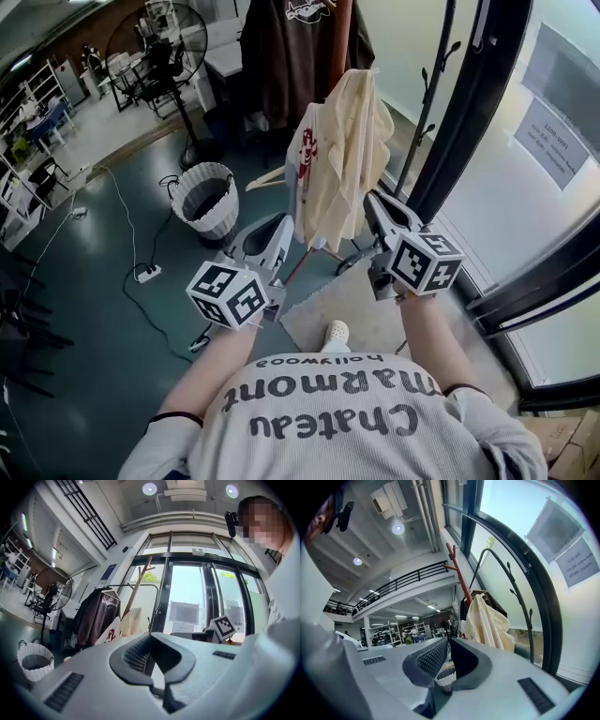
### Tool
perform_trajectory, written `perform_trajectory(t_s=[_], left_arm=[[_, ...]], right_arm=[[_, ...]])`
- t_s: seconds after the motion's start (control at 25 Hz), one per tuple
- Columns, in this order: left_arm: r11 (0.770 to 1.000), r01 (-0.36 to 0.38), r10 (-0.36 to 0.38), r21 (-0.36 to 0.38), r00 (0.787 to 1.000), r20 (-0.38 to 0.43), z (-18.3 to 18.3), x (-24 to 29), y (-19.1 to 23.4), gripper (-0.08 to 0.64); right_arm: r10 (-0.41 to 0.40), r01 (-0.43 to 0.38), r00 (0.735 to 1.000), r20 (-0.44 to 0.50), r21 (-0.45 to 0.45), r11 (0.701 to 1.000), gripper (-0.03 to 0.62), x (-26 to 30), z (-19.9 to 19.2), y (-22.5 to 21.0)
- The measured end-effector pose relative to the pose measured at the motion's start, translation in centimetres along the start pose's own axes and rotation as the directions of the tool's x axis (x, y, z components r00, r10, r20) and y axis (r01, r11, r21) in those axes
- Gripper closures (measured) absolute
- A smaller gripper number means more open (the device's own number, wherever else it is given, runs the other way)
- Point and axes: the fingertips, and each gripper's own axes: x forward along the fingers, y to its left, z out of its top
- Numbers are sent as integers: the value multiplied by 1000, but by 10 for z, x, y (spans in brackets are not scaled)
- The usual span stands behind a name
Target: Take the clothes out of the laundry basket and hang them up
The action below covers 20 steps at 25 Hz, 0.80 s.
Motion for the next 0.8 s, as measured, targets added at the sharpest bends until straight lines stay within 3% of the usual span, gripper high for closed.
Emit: perform_trajectory(t_s=[0.36, 0.8], left_arm=[[1000, -26, 26, -7, 999, 34, 3, -17, -10, 549], [994, -106, 107, -19, 992, 65, 13, -2, -16, 549]], right_arm=[[-10, 8, 999, -40, -53, 999, 546, -21, -5, 11], [27, -33, 997, -78, -70, 997, 546, -14, 11, -16]])
